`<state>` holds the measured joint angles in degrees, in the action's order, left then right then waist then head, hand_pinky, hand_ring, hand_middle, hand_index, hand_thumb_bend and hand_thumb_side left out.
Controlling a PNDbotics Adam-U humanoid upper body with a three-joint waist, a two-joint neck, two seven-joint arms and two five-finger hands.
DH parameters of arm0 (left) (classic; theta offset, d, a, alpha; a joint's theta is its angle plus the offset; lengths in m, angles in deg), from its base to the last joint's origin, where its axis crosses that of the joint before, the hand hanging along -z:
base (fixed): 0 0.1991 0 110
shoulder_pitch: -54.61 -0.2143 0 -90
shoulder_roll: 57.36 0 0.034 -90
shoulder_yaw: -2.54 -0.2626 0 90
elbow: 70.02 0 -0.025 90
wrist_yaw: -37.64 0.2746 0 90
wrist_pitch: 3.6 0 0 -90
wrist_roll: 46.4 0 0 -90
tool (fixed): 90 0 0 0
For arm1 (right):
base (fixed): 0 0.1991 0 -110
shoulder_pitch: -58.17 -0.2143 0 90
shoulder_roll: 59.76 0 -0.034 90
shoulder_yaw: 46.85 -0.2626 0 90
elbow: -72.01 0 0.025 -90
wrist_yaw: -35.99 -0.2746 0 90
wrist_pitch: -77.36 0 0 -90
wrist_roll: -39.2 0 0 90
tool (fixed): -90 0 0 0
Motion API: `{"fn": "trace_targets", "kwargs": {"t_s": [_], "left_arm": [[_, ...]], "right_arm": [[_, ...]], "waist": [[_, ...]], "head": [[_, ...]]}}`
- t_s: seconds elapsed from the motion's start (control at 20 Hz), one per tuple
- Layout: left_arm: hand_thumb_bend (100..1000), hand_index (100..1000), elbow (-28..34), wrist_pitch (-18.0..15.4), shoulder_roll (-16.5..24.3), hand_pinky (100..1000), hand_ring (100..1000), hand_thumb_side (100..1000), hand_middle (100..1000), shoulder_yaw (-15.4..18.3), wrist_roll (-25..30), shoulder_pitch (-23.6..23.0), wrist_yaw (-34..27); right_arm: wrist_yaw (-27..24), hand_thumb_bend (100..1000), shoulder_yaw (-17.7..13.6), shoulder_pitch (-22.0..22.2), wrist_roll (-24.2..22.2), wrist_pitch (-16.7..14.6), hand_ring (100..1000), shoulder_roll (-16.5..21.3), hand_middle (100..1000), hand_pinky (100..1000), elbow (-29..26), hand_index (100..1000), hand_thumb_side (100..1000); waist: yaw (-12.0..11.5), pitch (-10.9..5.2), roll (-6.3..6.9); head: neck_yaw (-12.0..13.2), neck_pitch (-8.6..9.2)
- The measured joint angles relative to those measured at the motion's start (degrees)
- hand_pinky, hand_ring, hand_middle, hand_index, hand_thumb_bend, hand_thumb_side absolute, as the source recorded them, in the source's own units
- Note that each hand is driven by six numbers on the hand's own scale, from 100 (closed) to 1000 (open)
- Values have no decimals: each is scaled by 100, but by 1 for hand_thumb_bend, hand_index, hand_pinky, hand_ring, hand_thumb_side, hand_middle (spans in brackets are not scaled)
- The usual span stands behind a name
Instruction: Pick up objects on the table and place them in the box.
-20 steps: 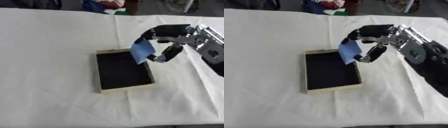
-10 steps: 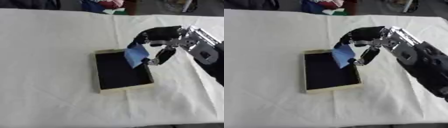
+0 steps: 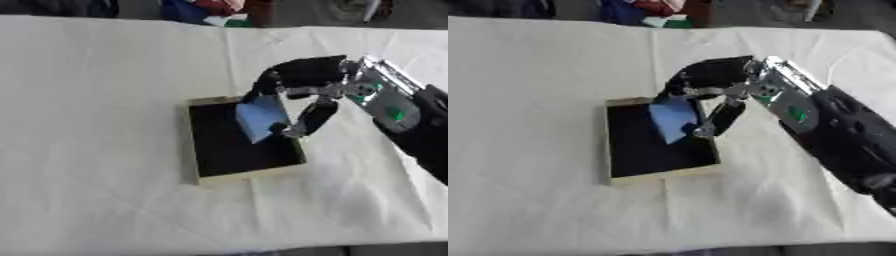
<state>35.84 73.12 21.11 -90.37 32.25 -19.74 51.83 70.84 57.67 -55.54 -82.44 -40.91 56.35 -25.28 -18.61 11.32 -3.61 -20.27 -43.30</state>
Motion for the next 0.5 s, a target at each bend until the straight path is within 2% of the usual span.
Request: {"fn": "trace_targets", "kwargs": {"t_s": [0.2, 0.5], "left_arm": [[456, 660, 1, 7, -1, 709, 425, 763, 467, 0, 7, 0, 0], [457, 660, 1, 11, -1, 708, 425, 763, 466, 0, 12, 0, 1]], "right_arm": [[129, 207, 0, 3, 154, -54, 905, -7, 932, 957, 0, 1000, 686], [290, 215, 0, 12, 454, -51, 920, -47, 963, 953, -1, 1000, 758]], "waist": [[25, 0, 0], [56, 0, 1]], "head": [[0, -1], [0, -2]]}}
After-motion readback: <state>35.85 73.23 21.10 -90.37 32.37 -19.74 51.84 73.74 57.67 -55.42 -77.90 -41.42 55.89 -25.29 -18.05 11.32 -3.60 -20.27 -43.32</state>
